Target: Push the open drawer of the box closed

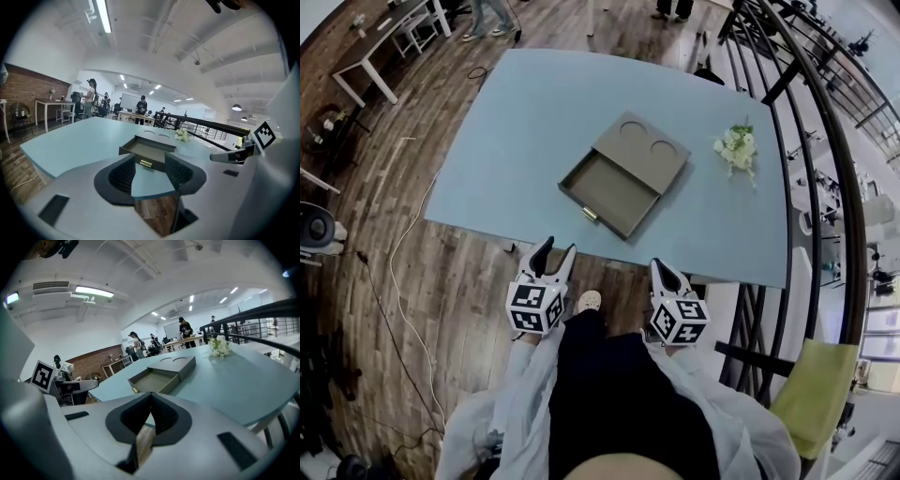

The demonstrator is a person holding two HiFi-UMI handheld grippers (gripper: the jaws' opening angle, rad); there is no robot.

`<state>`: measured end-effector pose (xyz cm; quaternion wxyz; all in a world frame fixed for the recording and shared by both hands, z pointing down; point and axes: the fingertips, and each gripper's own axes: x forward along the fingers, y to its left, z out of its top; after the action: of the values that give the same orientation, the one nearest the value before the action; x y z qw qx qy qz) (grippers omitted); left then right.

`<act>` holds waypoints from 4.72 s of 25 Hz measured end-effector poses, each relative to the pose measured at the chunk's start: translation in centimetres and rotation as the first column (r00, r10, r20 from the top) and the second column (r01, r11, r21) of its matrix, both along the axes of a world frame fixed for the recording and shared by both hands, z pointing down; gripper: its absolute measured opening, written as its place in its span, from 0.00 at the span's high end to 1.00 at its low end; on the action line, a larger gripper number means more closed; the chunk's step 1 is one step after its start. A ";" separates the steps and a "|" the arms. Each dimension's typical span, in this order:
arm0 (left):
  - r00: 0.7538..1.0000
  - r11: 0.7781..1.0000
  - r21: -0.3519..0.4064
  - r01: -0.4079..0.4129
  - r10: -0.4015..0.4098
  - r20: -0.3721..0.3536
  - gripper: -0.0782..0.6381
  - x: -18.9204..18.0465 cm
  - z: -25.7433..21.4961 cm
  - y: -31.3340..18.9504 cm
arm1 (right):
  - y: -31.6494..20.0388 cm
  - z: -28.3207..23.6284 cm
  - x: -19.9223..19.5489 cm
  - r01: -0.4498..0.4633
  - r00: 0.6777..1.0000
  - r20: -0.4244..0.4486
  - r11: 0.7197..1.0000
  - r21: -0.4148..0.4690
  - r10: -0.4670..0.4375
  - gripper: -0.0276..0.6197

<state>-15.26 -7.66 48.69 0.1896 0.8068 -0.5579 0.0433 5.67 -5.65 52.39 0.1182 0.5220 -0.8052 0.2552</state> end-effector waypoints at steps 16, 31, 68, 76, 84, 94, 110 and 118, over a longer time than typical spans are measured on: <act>0.982 0.996 -0.033 -0.077 0.071 -0.177 0.59 0.3 0.8 -5.9 | -5.3 -0.4 -0.3 -0.061 0.998 0.023 0.998 0.021 0.060 0.95; 0.741 0.957 -0.271 -0.107 -0.105 -0.663 0.58 1.7 3.4 -8.3 | -9.4 -0.1 0.6 0.009 1.000 0.015 0.999 -0.037 -0.008 0.95; 0.447 0.806 -0.588 -0.063 -0.504 -0.739 0.51 3.6 11.0 -11.8 | -11.1 1.9 4.7 -0.086 0.990 0.104 0.990 -0.114 0.098 0.95; 0.436 0.834 -0.546 -0.080 -0.463 -0.771 0.51 3.9 10.2 -12.0 | -10.6 2.2 5.1 -0.097 0.989 0.097 0.988 -0.117 0.109 0.95; 0.434 0.849 -0.517 -0.107 -0.428 -0.792 0.51 4.2 8.9 -12.3 | -10.5 2.0 4.8 -0.098 0.990 0.086 0.989 -0.109 0.108 0.95; 0.440 0.867 -0.481 -0.130 -0.384 -0.812 0.51 4.2 7.2 -12.0 | -10.0 1.3 4.1 -0.109 0.991 0.071 0.990 -0.084 0.116 0.95; 0.435 0.870 -0.469 -0.151 -0.368 -0.822 0.50 5.1 6.8 -12.9 | -10.4 1.2 4.3 -0.111 0.991 0.063 0.990 -0.088 0.116 0.95; 0.441 0.861 -0.484 -0.155 -0.378 -0.814 0.50 5.9 7.4 -13.5 | -11.3 1.7 4.6 -0.102 0.992 0.065 0.990 -0.095 0.109 0.95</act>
<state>-9.38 -21.19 56.08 0.6540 0.5895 -0.3969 -0.2591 10.22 -16.91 54.07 0.1000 0.5487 -0.7675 0.3160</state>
